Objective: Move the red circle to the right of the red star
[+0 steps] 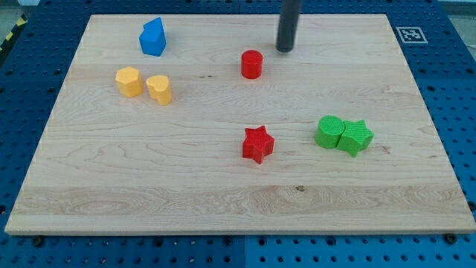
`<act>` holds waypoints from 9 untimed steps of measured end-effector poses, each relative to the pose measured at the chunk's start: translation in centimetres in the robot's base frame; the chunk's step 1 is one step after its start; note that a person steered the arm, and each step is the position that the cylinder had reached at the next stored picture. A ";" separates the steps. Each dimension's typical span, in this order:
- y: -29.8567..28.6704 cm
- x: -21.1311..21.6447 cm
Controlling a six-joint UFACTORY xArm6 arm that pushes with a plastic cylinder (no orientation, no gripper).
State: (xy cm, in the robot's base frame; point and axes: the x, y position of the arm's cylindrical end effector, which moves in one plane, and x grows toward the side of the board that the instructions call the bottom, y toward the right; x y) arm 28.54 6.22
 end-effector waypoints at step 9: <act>-2.8 10.9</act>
State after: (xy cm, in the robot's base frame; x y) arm 39.45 3.39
